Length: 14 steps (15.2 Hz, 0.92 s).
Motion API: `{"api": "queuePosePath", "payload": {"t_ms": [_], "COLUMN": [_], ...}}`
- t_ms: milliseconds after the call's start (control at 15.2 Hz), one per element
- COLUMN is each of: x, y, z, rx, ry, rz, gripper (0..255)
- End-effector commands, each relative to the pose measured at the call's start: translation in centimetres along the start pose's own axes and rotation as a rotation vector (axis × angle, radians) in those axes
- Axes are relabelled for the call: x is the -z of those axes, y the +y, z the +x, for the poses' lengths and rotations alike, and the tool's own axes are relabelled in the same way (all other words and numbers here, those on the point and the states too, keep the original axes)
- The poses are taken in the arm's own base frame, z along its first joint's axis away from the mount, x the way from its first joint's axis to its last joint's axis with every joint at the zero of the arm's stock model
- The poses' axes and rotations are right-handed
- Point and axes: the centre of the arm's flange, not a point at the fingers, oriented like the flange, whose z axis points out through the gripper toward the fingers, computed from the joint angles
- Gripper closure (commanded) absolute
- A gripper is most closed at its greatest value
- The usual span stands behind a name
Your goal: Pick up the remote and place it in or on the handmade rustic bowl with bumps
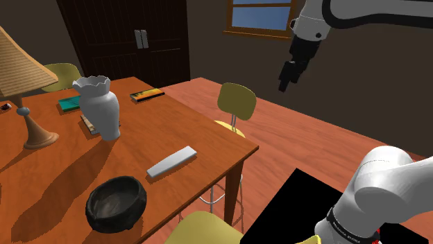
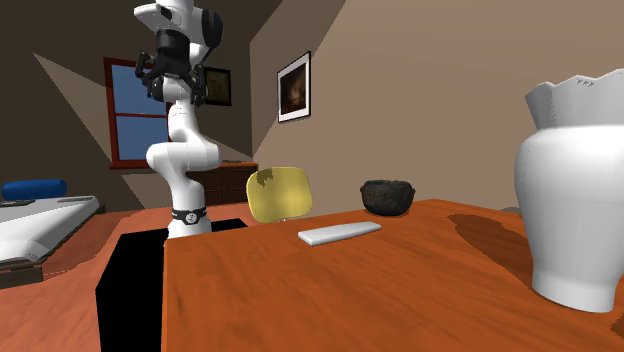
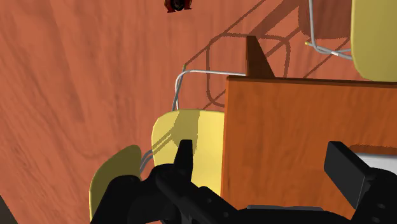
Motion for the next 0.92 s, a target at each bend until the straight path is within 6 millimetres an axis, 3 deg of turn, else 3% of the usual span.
{"api": "queuePosePath", "payload": {"t_ms": [0, 396, 858], "x": [0.0, -4.4, -9.4], "y": [0.0, -1.6, -5.3], "z": [0.0, 6.5, 13.4], "rx": [0.000, 0.219, 0.474], "ry": [0.000, -0.009, -0.020], "rz": [0.000, 0.027, 0.058], "gripper": [0, 0, 0]}}
